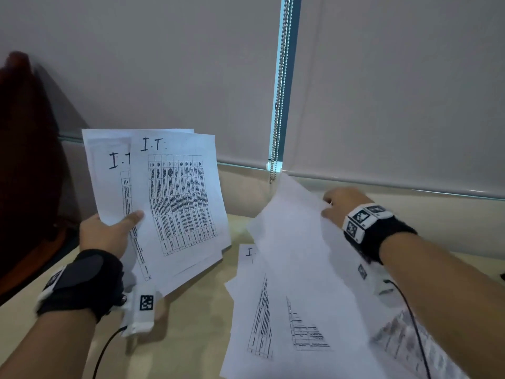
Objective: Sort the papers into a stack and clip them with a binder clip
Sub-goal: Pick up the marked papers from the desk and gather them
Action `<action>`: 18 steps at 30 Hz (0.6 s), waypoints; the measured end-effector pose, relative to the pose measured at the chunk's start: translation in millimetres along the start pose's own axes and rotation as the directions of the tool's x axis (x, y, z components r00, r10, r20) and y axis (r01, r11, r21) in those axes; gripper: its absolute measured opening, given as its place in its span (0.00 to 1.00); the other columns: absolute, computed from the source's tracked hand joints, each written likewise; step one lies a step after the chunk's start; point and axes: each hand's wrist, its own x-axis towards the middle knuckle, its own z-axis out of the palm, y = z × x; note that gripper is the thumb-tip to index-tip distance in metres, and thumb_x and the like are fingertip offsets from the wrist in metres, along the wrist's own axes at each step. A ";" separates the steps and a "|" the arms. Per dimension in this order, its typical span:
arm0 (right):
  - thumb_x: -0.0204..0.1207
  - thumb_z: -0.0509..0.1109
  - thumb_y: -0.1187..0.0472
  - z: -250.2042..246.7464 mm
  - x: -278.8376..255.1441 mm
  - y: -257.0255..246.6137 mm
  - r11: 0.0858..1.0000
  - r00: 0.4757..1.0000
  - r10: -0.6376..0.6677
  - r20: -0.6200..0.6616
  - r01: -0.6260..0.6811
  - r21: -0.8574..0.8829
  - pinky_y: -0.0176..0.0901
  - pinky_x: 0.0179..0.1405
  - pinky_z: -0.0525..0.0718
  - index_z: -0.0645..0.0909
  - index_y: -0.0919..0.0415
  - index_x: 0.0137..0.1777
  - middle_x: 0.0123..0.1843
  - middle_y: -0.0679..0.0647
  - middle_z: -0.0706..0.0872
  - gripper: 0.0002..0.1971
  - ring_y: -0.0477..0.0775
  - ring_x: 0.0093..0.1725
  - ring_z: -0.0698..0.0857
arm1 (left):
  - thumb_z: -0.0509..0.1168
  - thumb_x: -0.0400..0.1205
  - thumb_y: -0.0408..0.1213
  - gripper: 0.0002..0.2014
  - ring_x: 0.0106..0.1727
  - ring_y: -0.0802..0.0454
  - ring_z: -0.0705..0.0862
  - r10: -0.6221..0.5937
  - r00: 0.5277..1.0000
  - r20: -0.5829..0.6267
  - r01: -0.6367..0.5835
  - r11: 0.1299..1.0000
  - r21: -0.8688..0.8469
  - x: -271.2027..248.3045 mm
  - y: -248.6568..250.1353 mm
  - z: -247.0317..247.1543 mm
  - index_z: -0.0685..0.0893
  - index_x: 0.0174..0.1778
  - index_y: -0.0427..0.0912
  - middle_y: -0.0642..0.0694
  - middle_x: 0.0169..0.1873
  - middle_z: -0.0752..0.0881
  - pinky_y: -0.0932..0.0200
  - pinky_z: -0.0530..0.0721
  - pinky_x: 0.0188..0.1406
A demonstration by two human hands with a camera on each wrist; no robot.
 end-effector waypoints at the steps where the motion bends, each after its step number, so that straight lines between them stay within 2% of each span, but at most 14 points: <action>1: 0.72 0.68 0.55 -24.5 -4.6 10.7 1.000 0.996 0.006 -0.091 -0.007 -0.014 0.46 0.49 0.82 0.83 0.54 0.52 0.55 0.61 0.86 0.10 0.63 0.52 0.85 | 0.73 0.76 0.32 0.23 0.54 0.52 0.77 0.002 1.000 0.008 -0.002 1.000 -0.001 -1.0 0.9 2.3 0.79 0.66 0.28 0.33 0.63 0.83 0.61 0.71 0.56; 4: 0.77 0.65 0.54 -89.2 -23.8 30.6 0.989 0.948 -0.024 -0.317 -0.024 -0.148 0.50 0.48 0.80 0.81 0.56 0.52 0.53 0.64 0.85 0.09 0.67 0.52 0.84 | 0.74 0.76 0.34 0.24 0.53 0.51 0.78 -0.001 0.999 0.032 0.001 1.000 0.006 -7.6 5.4 13.5 0.80 0.65 0.27 0.32 0.62 0.83 0.59 0.72 0.56; 6: 0.80 0.61 0.55 -105.6 -39.2 29.9 0.956 0.940 -0.107 -0.324 0.008 -0.293 0.49 0.43 0.78 0.77 0.57 0.57 0.54 0.64 0.84 0.11 0.67 0.51 0.84 | 0.74 0.75 0.37 0.25 0.52 0.51 0.78 -0.004 0.999 0.042 0.004 1.000 0.007 -11.8 9.5 20.8 0.80 0.65 0.28 0.33 0.61 0.84 0.58 0.72 0.55; 9: 0.80 0.57 0.59 -86.7 -75.0 13.5 0.863 0.972 -0.198 -0.125 0.112 -0.493 0.45 0.36 0.71 0.68 0.53 0.66 0.55 0.59 0.83 0.15 0.61 0.45 0.81 | 0.73 0.77 0.37 0.26 0.55 0.47 0.79 -0.006 0.998 0.066 0.008 1.000 -0.029 -24.3 16.6 34.8 0.78 0.67 0.27 0.34 0.63 0.82 0.59 0.70 0.56; 11: 0.78 0.57 0.62 -51.6 -94.6 1.1 0.862 0.981 -0.195 0.002 0.172 -0.476 0.45 0.38 0.70 0.67 0.54 0.65 0.54 0.56 0.82 0.16 0.59 0.46 0.81 | 0.72 0.78 0.35 0.26 0.61 0.43 0.80 -0.001 0.997 0.082 0.004 0.999 -0.042 -33.9 20.4 42.8 0.76 0.69 0.26 0.34 0.63 0.81 0.60 0.69 0.56; 12: 0.78 0.58 0.62 -31.4 -99.8 -2.7 0.879 0.983 -0.174 0.055 0.180 -0.442 0.45 0.38 0.70 0.67 0.56 0.64 0.54 0.57 0.81 0.15 0.59 0.48 0.81 | 0.72 0.78 0.34 0.25 0.60 0.45 0.80 0.001 0.995 0.095 0.004 0.999 -0.053 -36.7 19.2 46.0 0.77 0.68 0.26 0.34 0.63 0.82 0.60 0.70 0.56; 14: 0.79 0.60 0.53 11.3 -104.5 -4.4 0.923 0.979 -0.110 0.173 0.165 -0.348 0.46 0.39 0.72 0.69 0.57 0.62 0.49 0.56 0.79 0.15 0.58 0.46 0.81 | 0.72 0.77 0.35 0.24 0.54 0.50 0.79 -0.003 0.992 0.127 0.010 0.999 -0.052 -40.9 14.7 49.8 0.79 0.67 0.28 0.34 0.62 0.83 0.59 0.71 0.56; 16: 0.76 0.61 0.38 50.5 -111.4 -1.1 0.960 0.947 -0.053 0.318 0.136 -0.246 0.45 0.38 0.73 0.72 0.55 0.61 0.46 0.53 0.78 0.23 0.56 0.43 0.78 | 0.73 0.77 0.36 0.24 0.52 0.52 0.78 -0.011 0.990 0.142 0.017 0.999 -0.038 -41.7 8.8 51.1 0.80 0.67 0.30 0.34 0.62 0.84 0.59 0.72 0.56; 18: 0.67 0.59 0.27 75.0 -120.2 1.0 0.978 0.884 -0.038 0.466 0.129 -0.165 0.47 0.44 0.77 0.73 0.54 0.62 0.53 0.52 0.82 0.35 0.56 0.48 0.80 | 0.73 0.76 0.36 0.23 0.52 0.52 0.79 -0.015 0.990 0.143 0.022 0.999 -0.046 -39.8 6.3 50.3 0.81 0.66 0.32 0.36 0.61 0.85 0.59 0.72 0.55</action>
